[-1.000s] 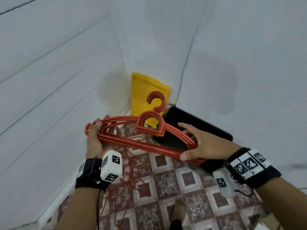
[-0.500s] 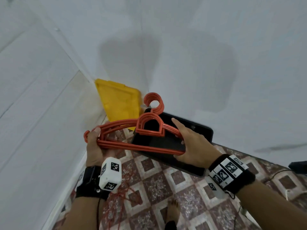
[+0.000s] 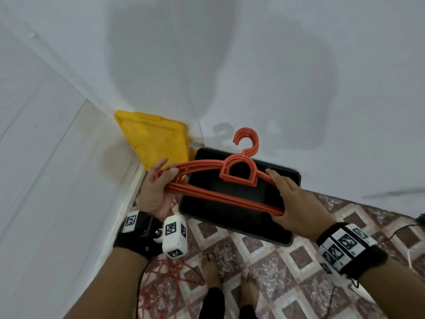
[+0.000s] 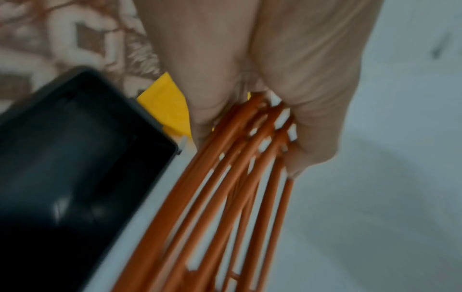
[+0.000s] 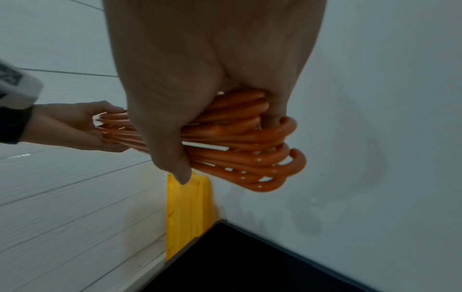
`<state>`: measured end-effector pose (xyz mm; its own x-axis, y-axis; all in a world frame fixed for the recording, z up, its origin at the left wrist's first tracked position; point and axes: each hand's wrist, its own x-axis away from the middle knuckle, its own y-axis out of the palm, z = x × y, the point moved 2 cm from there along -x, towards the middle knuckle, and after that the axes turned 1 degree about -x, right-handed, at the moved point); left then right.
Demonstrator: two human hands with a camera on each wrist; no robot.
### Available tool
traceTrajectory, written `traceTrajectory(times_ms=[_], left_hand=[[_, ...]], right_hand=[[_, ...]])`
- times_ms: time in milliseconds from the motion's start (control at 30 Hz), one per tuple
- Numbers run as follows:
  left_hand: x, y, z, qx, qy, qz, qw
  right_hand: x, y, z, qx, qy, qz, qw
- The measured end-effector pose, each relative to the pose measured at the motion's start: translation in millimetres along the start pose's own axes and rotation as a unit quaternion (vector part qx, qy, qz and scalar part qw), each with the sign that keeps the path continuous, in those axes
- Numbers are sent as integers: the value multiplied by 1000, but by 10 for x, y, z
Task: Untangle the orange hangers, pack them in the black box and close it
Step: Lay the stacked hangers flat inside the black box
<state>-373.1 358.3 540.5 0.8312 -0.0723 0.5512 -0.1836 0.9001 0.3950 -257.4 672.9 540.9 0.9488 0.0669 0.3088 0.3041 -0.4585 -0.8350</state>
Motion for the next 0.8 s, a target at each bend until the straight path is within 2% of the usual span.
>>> traceTrajectory(times_ms=[67,100,133,233,300,433,467,500,567,767,800], left_hand=[[-130,-51,101,-144,9,-28,989],[-177,-54,148,-240,18,-57,969],[-217,-41,184,-345,23,-94,934],[-380,36,214,-562,15,-191,805],[-496,105,209,-644,17,-224,731],[-777,161,-100,-796,59,-283,532],[-824,169,-197,-817,68,-282,499],[-888,168,-295,-829,76,-276,481],[-997,142,-448,-834,89,-273,471],[-1342,-61,-847,-815,88,-250,516],[-1381,-94,-936,-818,85,-243,514]], right_hand=[[-44,4,114,4,9,-8,1000],[-60,17,159,3,10,-12,1000],[-82,44,201,0,12,-18,1000],[-164,155,354,-5,23,-31,999],[-207,225,445,-12,29,-45,998],[-272,385,603,-9,38,-76,996],[-286,427,625,-6,41,-81,996],[-308,482,659,-3,45,-86,995],[-355,589,712,1,56,-95,994],[-599,1005,856,19,85,-108,990],[-645,1083,875,29,89,-110,989]])
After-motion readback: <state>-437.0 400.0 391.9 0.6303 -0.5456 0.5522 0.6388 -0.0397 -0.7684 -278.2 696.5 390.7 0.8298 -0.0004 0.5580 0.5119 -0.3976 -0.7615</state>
